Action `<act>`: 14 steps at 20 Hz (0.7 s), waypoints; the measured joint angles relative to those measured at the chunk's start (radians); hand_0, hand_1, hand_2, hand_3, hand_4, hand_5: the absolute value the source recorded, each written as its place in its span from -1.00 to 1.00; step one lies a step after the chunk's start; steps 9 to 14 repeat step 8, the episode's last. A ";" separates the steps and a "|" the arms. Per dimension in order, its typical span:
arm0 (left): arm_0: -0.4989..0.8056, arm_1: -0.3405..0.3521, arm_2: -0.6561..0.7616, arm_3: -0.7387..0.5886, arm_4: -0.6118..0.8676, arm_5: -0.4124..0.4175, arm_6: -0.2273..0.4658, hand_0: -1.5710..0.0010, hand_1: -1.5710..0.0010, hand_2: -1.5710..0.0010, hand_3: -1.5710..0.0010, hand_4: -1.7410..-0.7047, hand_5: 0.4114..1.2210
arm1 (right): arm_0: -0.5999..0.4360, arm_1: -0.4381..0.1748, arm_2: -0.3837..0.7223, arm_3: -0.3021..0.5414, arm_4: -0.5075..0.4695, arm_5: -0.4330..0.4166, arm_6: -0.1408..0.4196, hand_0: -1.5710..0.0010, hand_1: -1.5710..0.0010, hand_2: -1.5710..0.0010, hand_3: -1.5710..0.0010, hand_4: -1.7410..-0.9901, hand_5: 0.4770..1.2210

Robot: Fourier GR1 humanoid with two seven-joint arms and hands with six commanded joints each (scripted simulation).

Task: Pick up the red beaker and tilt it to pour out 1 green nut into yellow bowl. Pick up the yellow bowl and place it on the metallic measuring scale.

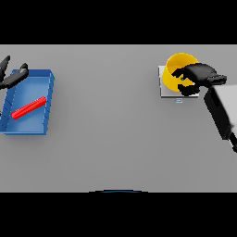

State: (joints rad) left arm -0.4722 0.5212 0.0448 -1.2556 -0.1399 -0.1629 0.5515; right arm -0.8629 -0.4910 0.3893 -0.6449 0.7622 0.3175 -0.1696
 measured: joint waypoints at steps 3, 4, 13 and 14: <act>0.002 0.001 -0.001 0.012 -0.009 0.004 -0.008 1.00 1.00 1.00 1.00 0.75 -0.16 | -0.010 -0.006 0.015 0.012 0.019 -0.002 -0.010 0.75 0.75 0.80 0.83 -0.19 -0.09; 0.004 -0.003 -0.003 0.007 -0.006 0.005 -0.008 1.00 1.00 1.00 1.00 0.75 -0.16 | -0.006 -0.001 0.025 0.011 0.025 -0.001 -0.017 0.80 0.80 0.84 0.87 -0.15 -0.10; 0.012 0.002 -0.002 -0.006 -0.009 0.008 -0.005 1.00 1.00 1.00 1.00 0.75 -0.14 | -0.015 -0.006 0.031 0.016 0.030 0.029 0.004 0.92 0.92 0.94 0.94 -0.07 -0.19; 0.012 0.002 -0.002 -0.006 -0.009 0.008 -0.005 1.00 1.00 1.00 1.00 0.75 -0.14 | -0.015 -0.006 0.031 0.016 0.030 0.029 0.004 0.92 0.92 0.94 0.94 -0.07 -0.19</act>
